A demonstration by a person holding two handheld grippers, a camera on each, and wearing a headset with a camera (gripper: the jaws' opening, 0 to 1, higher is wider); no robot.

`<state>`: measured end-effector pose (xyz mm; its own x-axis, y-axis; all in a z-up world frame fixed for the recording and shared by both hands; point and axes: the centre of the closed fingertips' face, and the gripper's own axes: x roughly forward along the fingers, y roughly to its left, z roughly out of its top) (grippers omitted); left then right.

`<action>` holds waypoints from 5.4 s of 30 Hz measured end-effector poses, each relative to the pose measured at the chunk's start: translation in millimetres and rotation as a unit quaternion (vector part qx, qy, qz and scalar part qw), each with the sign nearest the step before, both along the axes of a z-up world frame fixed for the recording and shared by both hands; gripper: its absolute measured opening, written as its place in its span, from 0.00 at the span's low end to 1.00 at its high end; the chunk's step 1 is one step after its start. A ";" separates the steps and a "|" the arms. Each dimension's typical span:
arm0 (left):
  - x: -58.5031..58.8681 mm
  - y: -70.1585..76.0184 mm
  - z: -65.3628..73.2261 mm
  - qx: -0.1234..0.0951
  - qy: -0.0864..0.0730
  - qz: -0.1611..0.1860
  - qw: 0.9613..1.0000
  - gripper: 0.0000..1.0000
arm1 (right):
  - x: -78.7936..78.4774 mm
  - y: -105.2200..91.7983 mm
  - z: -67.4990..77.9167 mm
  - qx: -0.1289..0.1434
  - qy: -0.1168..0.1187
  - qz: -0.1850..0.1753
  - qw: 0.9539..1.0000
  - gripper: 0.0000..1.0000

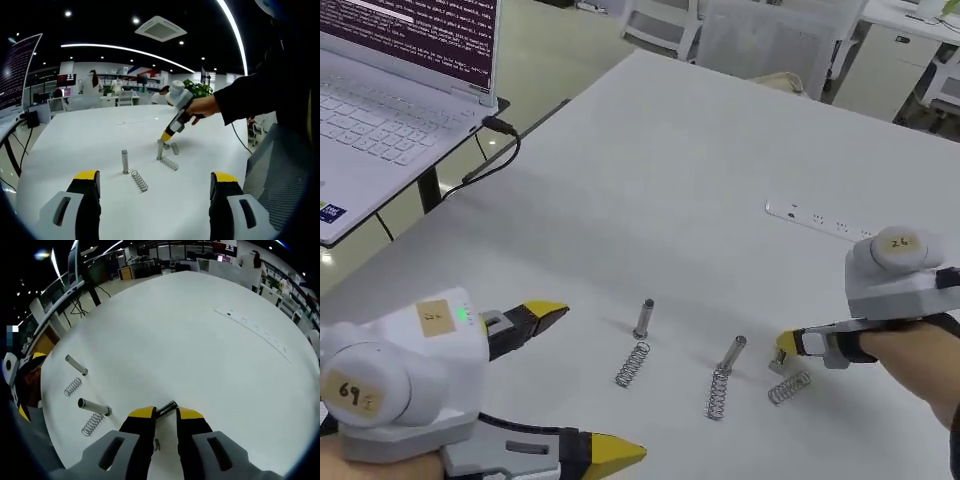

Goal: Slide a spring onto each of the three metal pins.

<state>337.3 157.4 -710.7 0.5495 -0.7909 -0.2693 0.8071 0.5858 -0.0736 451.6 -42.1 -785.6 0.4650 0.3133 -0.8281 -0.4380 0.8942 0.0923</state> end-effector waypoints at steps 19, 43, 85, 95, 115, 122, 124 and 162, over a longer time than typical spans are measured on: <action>0.7 0.5 -7.1 -0.003 0.009 0.003 1.000 0.87 | 5.4 6.5 -6.8 -0.037 0.015 0.027 0.999 0.12; 1.8 1.4 -5.8 -0.007 0.008 0.006 1.000 0.86 | 5.6 8.0 -10.1 -0.128 0.036 0.089 0.987 0.06; -4.0 -6.0 21.6 0.007 -0.027 -0.014 1.000 0.84 | -27.4 -24.9 37.0 -0.070 -0.023 0.013 0.997 0.05; -7.1 -5.8 27.8 0.010 -0.035 -0.016 0.999 0.84 | -36.0 -33.2 38.2 -0.063 -0.027 0.002 0.998 0.05; -8.6 -8.9 29.6 0.012 -0.039 -0.024 0.999 0.84 | -49.2 -38.2 37.0 -0.062 -0.015 -0.002 0.998 0.05; -9.0 -9.1 29.6 0.009 -0.038 -0.025 0.999 0.84 | -57.5 -34.3 38.7 -0.064 -0.012 0.003 0.998 0.05; -9.5 -9.4 29.2 0.011 -0.038 -0.026 0.999 0.84 | -59.0 -34.8 38.8 -0.065 -0.011 0.002 0.998 0.05; -11.3 -9.5 28.3 0.016 -0.037 -0.028 0.999 0.83 | -63.2 -31.1 41.9 -0.061 -0.013 0.023 0.998 0.09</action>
<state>326.0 147.9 -682.3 0.5233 -0.8129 -0.2555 0.8417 0.5398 0.0064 388.3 -73.2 -743.7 0.4745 0.2331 -0.8489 -0.4795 0.8771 -0.0271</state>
